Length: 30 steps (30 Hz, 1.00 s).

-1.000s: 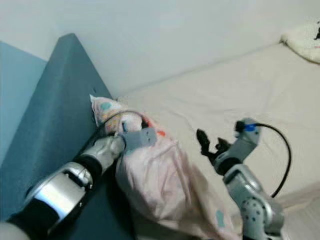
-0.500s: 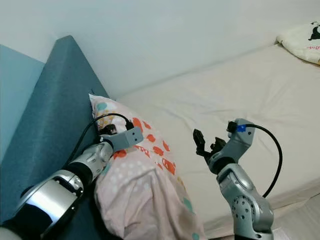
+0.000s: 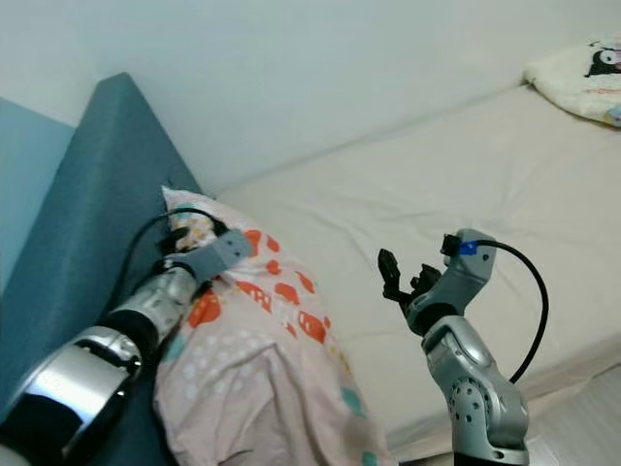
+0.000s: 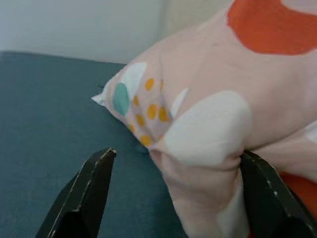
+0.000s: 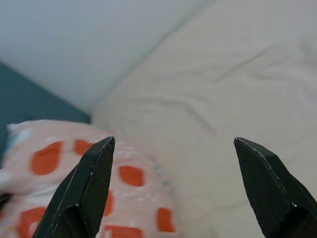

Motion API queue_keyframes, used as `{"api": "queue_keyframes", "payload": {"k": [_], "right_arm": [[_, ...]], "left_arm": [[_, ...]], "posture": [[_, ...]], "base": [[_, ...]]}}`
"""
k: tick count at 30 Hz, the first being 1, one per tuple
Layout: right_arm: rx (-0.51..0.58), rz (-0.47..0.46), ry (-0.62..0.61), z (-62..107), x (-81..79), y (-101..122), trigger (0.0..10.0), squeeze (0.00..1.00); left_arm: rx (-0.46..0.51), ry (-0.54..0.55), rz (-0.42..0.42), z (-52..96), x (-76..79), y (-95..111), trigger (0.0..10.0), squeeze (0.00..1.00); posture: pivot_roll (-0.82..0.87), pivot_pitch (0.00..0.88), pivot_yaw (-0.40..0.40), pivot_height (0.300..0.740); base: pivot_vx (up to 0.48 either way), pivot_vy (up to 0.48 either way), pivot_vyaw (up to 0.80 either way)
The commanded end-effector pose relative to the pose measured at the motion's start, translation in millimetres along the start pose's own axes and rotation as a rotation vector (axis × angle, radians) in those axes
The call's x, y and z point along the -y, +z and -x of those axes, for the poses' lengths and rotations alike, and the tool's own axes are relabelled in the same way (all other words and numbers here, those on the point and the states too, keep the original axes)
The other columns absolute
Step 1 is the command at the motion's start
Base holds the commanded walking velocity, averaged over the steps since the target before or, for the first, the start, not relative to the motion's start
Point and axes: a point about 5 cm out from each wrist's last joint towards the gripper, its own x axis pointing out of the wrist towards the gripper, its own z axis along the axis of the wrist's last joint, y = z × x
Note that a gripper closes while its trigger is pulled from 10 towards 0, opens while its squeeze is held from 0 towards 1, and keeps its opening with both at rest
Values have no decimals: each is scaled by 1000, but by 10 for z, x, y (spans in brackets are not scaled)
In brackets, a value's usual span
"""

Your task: Clean up the room

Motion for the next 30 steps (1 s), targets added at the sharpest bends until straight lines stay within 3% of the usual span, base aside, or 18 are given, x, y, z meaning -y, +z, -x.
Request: {"api": "queue_keyframes", "payload": {"k": [1, 2, 3, 4, 5, 7, 9, 12, 15, 16, 20, 22, 23, 25, 27, 28, 29, 30], "right_arm": [[-13, -6, -8, -13, 18, -54, 10000, 0], [-20, -5, -28, -19, 71, -65, 10000, 0], [-27, 0, -42, -25, 114, -73, 10000, 0], [-27, 0, -42, -25, 114, -73, 10000, 0], [-33, 0, -53, -36, 155, -78, 10000, 0], [-36, 3, -60, -49, 189, -77, 10000, 0], [-39, 5, -58, -88, 214, -65, 10000, 0], [-40, 6, -56, -102, 216, -61, 10000, 0], [-30, 10, -36, -152, 191, -51, 10000, 0], [-30, 10, -36, -152, 191, -51, 10000, 0], [-20, 9, -28, -171, 181, -45, 10000, 0], [-12, 9, -22, -195, 177, -41, 10000, 0], [-12, 9, -22, -195, 177, -41, 10000, 0], [-11, 12, -18, -221, 184, -45, 10000, 0], [-11, 12, -18, -221, 184, -45, 10000, 0], [-12, 13, -20, -238, 200, -55, 10000, 0], [-12, 13, -20, -238, 200, -55, 10000, 0], [-18, 16, -29, -255, 232, -87, 10000, 0]], "left_arm": [[-86, -11, 41, 41, -109, -328, 10000, 1000], [-106, -127, 80, 65, -38, -411, 10000, 1000], [-114, -224, 99, 92, 15, -476, 10000, 710], [-114, -224, 99, 92, 15, -476, 10000, 710], [-132, -307, 84, 126, 14, -570, 10000, 0], [-144, -363, 62, 152, -19, -643, 10000, 0], [-112, -402, 91, 165, -228, -650, 10000, 0], [-89, -413, 107, 167, -302, -623, 10000, 0], [182, -395, 291, 222, -648, -290, 10000, 0], [182, -395, 291, 222, -648, -290, 10000, 0], [370, -365, 396, 299, -815, -116, 10000, 0], [599, -351, 613, 416, -969, 74, 10000, 0], [599, -351, 613, 416, -969, 74, 10000, 0], [778, -424, 841, 545, -937, 179, 10000, 0], [778, -424, 841, 545, -937, 179, 10000, 0], [793, -486, 907, 577, -773, 157, 10000, 0], [793, -486, 907, 577, -773, 157, 10000, 0], [735, -545, 921, 570, -491, 72, 10000, 0]], "posture": [[-258, 125, 169, 740], [-244, 125, 163, 740], [-234, 123, 156, 740], [-234, 123, 156, 740], [-221, 123, 148, 740], [-207, 121, 141, 740], [-191, 114, 131, 740], [-189, 113, 129, 740], [-176, 103, 124, 740], [-176, 103, 124, 740], [-167, 100, 121, 740], [-161, 96, 119, 740], [-161, 96, 119, 740], [-159, 91, 119, 740], [-159, 91, 119, 740], [-152, 91, 117, 740], [-152, 91, 117, 740], [-150, 90, 117, 740]], "base": [[0, 0, 0], [0, 0, 0], [0, 0, 0], [0, 0, 0], [0, 0, 0], [0, 0, 0], [0, 0, 0], [0, 0, 0], [0, 0, 0], [0, 0, 0], [0, 0, 0], [0, 0, 0], [0, 0, 0], [0, 0, 0], [0, 0, 0], [0, 0, 0], [0, 0, 0], [0, -270, 0]]}}
